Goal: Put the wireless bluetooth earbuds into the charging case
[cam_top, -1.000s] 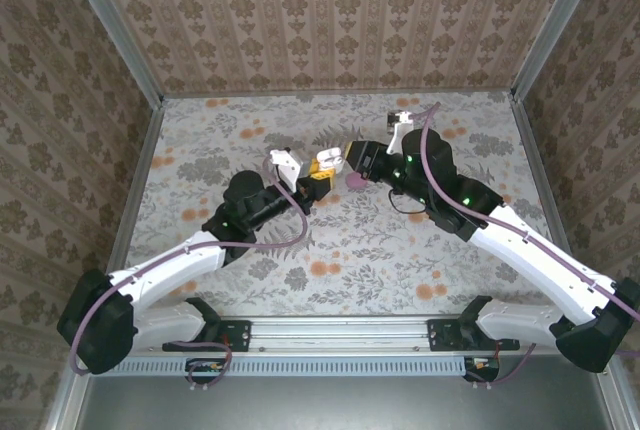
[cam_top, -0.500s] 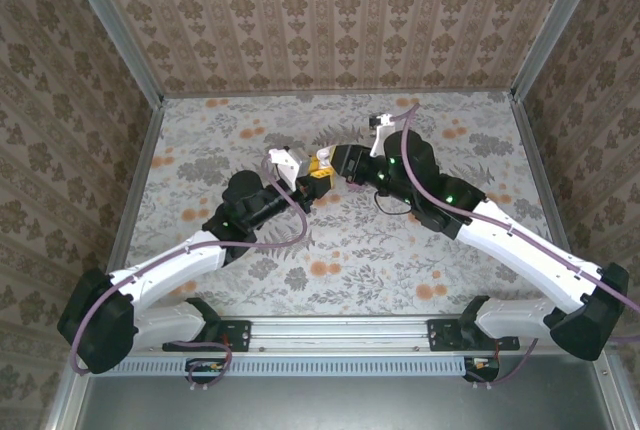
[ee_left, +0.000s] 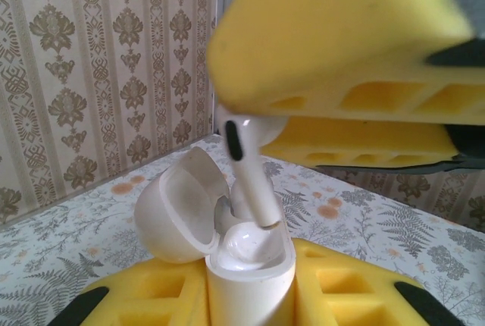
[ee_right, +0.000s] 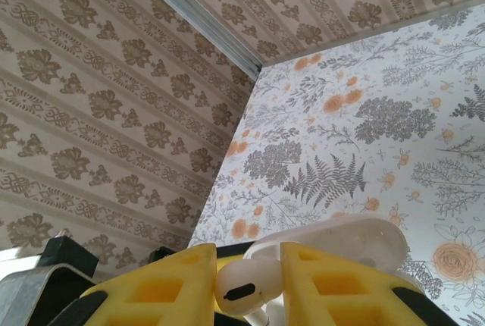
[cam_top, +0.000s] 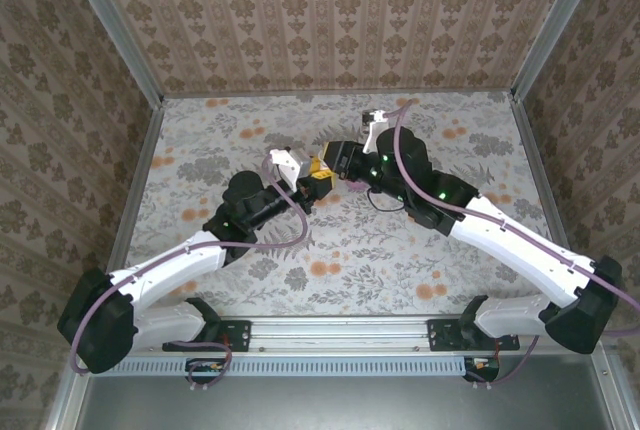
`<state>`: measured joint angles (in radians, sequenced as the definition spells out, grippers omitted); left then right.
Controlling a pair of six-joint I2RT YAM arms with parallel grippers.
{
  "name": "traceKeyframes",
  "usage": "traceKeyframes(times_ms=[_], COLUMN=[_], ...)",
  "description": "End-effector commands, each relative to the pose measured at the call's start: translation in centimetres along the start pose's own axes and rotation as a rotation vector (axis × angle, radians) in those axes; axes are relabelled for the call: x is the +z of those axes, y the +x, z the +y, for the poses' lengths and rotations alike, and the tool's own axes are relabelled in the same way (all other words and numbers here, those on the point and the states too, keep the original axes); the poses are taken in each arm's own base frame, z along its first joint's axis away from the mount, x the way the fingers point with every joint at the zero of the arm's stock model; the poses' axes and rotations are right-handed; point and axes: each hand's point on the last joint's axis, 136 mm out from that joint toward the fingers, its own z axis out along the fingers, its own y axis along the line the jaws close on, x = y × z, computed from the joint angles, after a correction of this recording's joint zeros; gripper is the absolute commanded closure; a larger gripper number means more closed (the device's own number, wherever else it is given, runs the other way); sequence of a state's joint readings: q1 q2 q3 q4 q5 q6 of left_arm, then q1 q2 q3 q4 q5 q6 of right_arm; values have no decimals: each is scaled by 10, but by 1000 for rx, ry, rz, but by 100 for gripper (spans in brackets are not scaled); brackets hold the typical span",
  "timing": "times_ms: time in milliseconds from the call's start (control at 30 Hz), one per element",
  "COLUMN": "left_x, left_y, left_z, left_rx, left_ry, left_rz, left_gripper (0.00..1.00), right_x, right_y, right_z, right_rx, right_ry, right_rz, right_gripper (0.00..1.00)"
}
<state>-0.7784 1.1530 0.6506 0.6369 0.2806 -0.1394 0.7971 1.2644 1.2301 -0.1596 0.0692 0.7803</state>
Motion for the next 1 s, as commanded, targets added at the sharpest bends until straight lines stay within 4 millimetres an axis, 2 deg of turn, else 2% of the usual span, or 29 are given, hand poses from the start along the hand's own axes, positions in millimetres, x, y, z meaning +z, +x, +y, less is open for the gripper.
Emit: traceKeyframes(times_ms=[0,533,967], left_x=[1,0,-2], left_y=[-30,-36,-41], left_z=[-7,-4,-2], left_rx=[20,8,5], left_ry=[24,8,-11], left_rz=[-81,-96,-114], left_gripper=[72,72,72], right_x=[0,-3,-7], right_y=[-7,7,19], right_z=[5,-8,-6], right_rx=[-30,-91,-134], right_ry=[13,59,18], right_rz=[-27,-4,36], right_gripper=[72,72,72])
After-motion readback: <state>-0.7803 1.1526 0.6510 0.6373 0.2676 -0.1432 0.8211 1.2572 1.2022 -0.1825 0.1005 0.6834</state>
